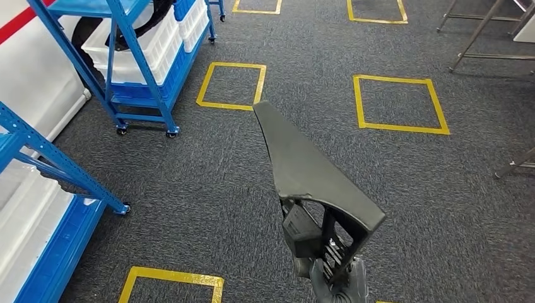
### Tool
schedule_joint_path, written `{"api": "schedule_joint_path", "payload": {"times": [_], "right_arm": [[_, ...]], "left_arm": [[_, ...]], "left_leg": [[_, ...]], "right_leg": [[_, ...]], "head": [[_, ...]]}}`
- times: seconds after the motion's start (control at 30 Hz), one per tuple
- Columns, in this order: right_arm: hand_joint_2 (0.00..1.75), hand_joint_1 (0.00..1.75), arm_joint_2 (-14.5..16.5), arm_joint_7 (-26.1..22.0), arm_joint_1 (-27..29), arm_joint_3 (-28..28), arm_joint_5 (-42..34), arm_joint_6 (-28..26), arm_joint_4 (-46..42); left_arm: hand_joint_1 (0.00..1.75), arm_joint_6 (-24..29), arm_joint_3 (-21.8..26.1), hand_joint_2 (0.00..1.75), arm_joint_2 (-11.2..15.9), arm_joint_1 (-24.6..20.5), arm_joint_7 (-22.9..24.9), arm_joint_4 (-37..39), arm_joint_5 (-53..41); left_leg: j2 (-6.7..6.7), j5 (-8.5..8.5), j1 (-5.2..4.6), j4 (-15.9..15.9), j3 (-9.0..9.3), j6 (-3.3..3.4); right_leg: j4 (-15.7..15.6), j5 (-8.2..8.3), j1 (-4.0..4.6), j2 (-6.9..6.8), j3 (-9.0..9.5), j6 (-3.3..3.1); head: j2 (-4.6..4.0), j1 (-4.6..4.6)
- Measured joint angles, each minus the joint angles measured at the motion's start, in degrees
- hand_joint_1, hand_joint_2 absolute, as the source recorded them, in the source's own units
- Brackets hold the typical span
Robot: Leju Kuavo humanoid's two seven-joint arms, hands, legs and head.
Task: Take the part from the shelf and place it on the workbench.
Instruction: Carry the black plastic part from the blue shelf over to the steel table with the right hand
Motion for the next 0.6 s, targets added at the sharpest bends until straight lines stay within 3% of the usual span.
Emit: {"api": "schedule_joint_path", "payload": {"times": [0.03,0.1,0.17,0.23,0.27,0.3,0.37,0.43,0.47,0.53,0.6], "right_arm": [[1.75,1.75,0.0,0.0,0.1,0.0,0.0,0.0,0.0],[1.75,1.75,0.0,0.0,0.1,0.0,0.0,0.0,-0.1],[1.75,1.75,0.0,0.0,0.0,0.0,0.0,0.0,-0.1],[1.75,1.75,0.0,0.1,0.0,0.0,0.0,0.0,-0.1],[1.75,1.75,0.0,0.1,0.0,-0.1,0.0,0.0,-0.1],[1.75,1.75,0.0,0.1,0.1,-0.1,0.0,-0.1,-0.1],[1.75,1.75,0.0,0.2,0.0,-0.1,0.1,-0.1,-0.1],[1.75,1.75,0.0,0.3,0.0,-0.1,0.2,-0.1,-0.1],[1.75,1.75,0.0,0.3,0.0,-0.1,0.2,-0.1,-0.1],[1.75,1.75,0.0,0.4,0.0,-0.2,0.3,-0.1,-0.1],[1.75,1.75,0.0,0.5,0.0,-0.2,0.4,-0.1,-0.1]], "left_arm": [[0.00,0.0,0.0,0.00,0.0,-0.1,0.0,0.0,0.0],[0.00,-0.1,0.0,0.00,-0.1,-0.2,0.0,0.0,0.0],[0.00,-0.1,0.0,0.00,-0.1,-0.1,0.0,0.0,0.0],[0.00,-0.3,0.0,0.00,-0.1,0.0,0.0,0.0,0.0],[0.00,-0.5,0.0,0.00,-0.1,0.0,0.0,0.0,0.0],[0.00,-0.7,0.0,0.00,-0.1,0.0,0.0,0.0,0.0],[0.00,-1.0,0.0,0.00,-0.1,-0.1,0.0,0.0,0.0],[0.00,-1.0,0.0,0.00,-0.2,-0.2,0.0,0.0,0.0],[0.00,-1.1,0.0,0.00,-0.2,-0.2,0.0,0.0,0.0],[0.00,-1.2,0.0,0.00,-0.2,-0.3,0.0,0.0,0.0],[0.00,-1.3,0.0,0.00,-0.2,-0.5,0.0,0.0,-0.1]], "left_leg": [[0.82,0.27,0.11,-0.4,0.16,0.15],[2.55,0.98,0.30,-1.6,0.53,0.66],[4.50,1.27,0.19,-2.2,0.67,1.01],[6.51,1.18,0.06,-2.1,0.58,1.07],[7.41,1.08,0.07,-2.0,0.58,1.00],[8.24,0.94,0.12,-1.9,0.61,0.85],[9.66,0.48,0.17,-1.6,0.79,0.32],[10.74,-0.10,-0.03,-1.1,0.98,-0.38],[11.23,-0.28,-0.13,-1.0,1.14,-0.71],[12.09,-0.60,-0.06,-1.0,1.51,-1.32],[10.53,-2.15,0.22,0.7,1.09,-1.84]], "right_leg": [[0.0,0.11,-0.10,0.38,-0.21,0.36],[1.8,-1.23,0.17,-1.86,-1.22,0.88],[7.8,-4.89,0.32,-5.75,-4.09,1.24],[13.8,-7.42,-0.05,-7.29,-6.84,1.70],[14.4,-7.18,-0.31,-7.62,-6.95,1.95],[12.7,-5.95,-0.57,-7.99,-5.86,2.17],[5.4,-2.86,-0.79,-10.25,-1.53,2.40],[0.3,-1.66,-0.52,-12.10,1.30,1.93],[-0.3,-1.87,-0.26,-12.25,1.54,1.52],[-0.3,-1.73,-0.12,-10.86,1.45,0.73],[-0.6,-1.50,-0.30,-9.63,1.52,0.00]], "head": [[0.00,0.00],[0.00,0.02],[0.00,0.03],[0.00,0.02],[0.00,0.02],[0.00,0.02],[0.00,0.03],[0.00,0.02],[0.00,0.02],[0.00,0.02],[0.00,0.01]]}}
